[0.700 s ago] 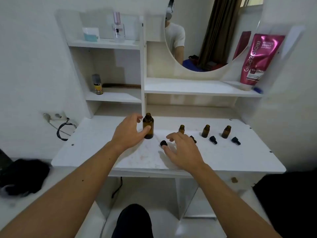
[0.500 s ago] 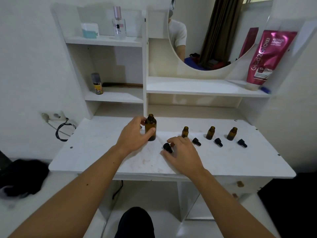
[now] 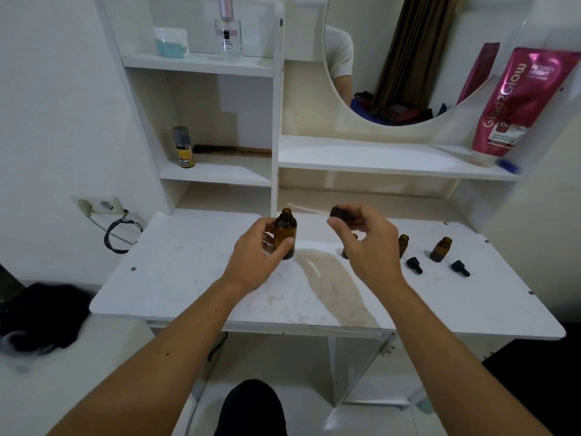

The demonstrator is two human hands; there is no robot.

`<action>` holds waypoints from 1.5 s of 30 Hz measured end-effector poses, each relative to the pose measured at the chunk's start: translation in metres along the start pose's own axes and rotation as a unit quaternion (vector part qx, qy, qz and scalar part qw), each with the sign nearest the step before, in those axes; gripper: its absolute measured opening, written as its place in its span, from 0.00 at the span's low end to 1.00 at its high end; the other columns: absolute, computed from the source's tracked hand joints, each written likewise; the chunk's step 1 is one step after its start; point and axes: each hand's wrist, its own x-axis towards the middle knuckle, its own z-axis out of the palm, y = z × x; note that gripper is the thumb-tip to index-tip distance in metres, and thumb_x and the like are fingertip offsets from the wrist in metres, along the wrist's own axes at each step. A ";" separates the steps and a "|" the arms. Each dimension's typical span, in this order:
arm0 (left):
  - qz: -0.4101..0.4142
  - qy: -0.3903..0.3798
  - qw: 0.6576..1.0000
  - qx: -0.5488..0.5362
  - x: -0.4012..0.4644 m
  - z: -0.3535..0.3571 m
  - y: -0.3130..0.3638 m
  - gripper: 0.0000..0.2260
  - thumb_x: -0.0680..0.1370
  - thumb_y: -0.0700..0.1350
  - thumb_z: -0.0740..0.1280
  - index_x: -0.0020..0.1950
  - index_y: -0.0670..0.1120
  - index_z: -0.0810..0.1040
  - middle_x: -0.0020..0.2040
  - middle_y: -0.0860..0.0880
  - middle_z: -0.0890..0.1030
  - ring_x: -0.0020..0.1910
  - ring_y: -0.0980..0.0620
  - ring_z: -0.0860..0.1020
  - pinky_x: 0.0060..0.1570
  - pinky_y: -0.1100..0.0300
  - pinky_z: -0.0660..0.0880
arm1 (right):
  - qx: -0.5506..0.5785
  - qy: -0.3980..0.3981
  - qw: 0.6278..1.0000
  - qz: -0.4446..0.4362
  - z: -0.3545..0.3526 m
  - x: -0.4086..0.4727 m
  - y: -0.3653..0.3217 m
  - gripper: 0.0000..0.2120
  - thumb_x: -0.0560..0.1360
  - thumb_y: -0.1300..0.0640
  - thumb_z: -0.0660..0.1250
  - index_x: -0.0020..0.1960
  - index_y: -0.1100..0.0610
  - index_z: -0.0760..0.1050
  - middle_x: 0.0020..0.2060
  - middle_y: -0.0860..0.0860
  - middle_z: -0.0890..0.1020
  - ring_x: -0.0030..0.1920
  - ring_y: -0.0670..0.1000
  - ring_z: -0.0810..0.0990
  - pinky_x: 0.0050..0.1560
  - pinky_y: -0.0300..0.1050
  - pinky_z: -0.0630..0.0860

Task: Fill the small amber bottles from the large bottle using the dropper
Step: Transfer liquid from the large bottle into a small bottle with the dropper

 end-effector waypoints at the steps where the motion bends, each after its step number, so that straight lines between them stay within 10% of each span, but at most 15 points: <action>1: 0.000 0.000 1.000 0.002 0.000 0.000 -0.001 0.23 0.79 0.57 0.72 0.70 0.52 0.72 0.60 0.54 0.80 0.52 0.56 0.81 0.54 0.61 0.81 | 0.001 -0.001 1.000 -0.016 -0.001 0.004 -0.004 0.11 0.78 0.56 0.75 0.60 0.52 0.82 0.47 0.34 0.81 0.48 0.35 0.82 0.48 0.33 0.81; 11: 0.004 -0.003 1.000 0.011 0.002 0.000 -0.005 0.24 0.79 0.59 0.71 0.71 0.51 0.72 0.62 0.54 0.81 0.54 0.54 0.81 0.56 0.59 0.81 | -0.095 -0.048 0.989 -0.107 -0.010 0.023 -0.016 0.12 0.80 0.57 0.72 0.63 0.56 0.81 0.51 0.47 0.84 0.50 0.48 0.83 0.53 0.24 0.73; 17: 0.009 -0.007 1.000 0.008 0.002 -0.001 -0.006 0.24 0.79 0.59 0.71 0.71 0.51 0.72 0.61 0.54 0.80 0.53 0.55 0.81 0.55 0.57 0.82 | -0.113 -0.109 0.979 -0.131 -0.006 0.051 -0.032 0.13 0.80 0.55 0.73 0.64 0.54 0.80 0.54 0.49 0.84 0.52 0.48 0.83 0.58 0.45 0.82; 29: 0.009 -0.011 1.000 0.021 0.004 0.000 -0.008 0.22 0.79 0.60 0.71 0.69 0.52 0.72 0.60 0.56 0.80 0.52 0.55 0.80 0.56 0.55 0.81 | -0.057 -0.225 0.972 -0.040 0.030 0.083 -0.041 0.07 0.81 0.55 0.71 0.58 0.53 0.84 0.45 0.43 0.85 0.47 0.40 0.82 0.49 0.31 0.74; 45: 0.004 -0.010 0.999 0.032 0.009 0.002 -0.011 0.22 0.77 0.60 0.72 0.66 0.53 0.73 0.59 0.55 0.81 0.52 0.54 0.81 0.58 0.52 0.82 | 0.022 -0.172 0.985 0.016 0.053 0.080 -0.029 0.03 0.77 0.58 0.76 0.48 0.57 0.87 0.43 0.50 0.88 0.47 0.50 0.86 0.52 0.40 0.83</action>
